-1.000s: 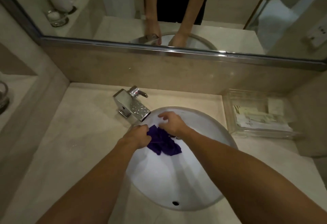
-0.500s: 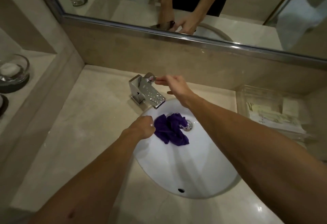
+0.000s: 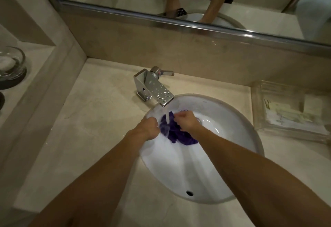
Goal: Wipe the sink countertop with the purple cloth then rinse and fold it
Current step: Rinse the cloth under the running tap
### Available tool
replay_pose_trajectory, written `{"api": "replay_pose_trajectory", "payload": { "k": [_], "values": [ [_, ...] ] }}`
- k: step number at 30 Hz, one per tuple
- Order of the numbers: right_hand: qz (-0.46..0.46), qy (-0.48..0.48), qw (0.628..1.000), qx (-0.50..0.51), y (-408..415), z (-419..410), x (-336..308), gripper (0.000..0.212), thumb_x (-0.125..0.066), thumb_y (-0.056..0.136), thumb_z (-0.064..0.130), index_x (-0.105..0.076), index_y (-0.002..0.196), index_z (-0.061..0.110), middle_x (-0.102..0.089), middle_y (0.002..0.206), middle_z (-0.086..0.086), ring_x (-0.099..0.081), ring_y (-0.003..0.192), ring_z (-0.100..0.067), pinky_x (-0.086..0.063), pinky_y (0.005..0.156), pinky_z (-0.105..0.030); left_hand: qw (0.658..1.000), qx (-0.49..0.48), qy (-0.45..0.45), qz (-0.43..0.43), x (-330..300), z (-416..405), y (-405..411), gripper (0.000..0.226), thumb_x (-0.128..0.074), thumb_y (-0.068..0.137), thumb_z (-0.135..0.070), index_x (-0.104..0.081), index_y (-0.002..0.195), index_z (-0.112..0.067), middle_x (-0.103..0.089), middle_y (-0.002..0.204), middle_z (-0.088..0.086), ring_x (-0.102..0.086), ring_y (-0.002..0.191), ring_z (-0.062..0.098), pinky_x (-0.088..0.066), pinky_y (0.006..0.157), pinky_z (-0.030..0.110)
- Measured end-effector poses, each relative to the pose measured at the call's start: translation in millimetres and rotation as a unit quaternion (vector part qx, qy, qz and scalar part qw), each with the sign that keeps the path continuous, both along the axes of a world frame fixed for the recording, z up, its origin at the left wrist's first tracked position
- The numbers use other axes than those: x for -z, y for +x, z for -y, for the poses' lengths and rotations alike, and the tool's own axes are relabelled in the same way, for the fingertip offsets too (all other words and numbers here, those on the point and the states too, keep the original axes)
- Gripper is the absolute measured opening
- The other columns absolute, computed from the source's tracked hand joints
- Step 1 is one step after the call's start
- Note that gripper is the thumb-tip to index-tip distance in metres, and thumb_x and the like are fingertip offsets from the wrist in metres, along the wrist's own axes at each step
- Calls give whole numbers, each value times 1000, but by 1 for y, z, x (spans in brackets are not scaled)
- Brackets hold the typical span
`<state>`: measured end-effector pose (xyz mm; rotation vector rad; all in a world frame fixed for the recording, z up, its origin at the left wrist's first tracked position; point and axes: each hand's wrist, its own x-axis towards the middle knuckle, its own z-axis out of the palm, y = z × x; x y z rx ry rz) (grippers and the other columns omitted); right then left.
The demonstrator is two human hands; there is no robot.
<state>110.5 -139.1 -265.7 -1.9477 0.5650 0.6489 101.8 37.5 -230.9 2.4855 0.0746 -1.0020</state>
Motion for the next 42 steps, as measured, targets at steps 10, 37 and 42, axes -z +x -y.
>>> {"api": "replay_pose_trajectory", "payload": {
  "k": [10, 37, 42],
  "values": [
    [28, -286, 918, -271, -8, -34, 46, 62, -77, 85, 16, -46, 138, 8, -48, 132, -15, -55, 118, -35, -55, 92, -48, 999, -38, -17, -22, 27, -1, -1, 36, -51, 101, -15, -54, 135, -3, -49, 145, 17, -42, 139, 29, -42, 104, 31],
    [19, 199, 973, 112, -20, 29, -67, 21, -48, 100, -10, -68, 102, -1, -64, 79, -13, -62, 62, -17, -52, 52, -25, 617, -577, -427, -324, 10, 54, -44, 47, -33, 105, -45, -49, 133, -11, -48, 140, 21, -50, 122, 50, -44, 98, 69],
    [-11, 144, 987, 66, -16, 46, -69, 31, -49, 98, -11, -74, 108, 4, -72, 102, -16, -69, 86, -23, -60, 65, -31, 547, -640, -451, -296, 16, 55, -39, 75, -22, 99, -66, -50, 141, -11, -55, 141, 22, -52, 128, 42, -39, 110, 57]
  ]
}}
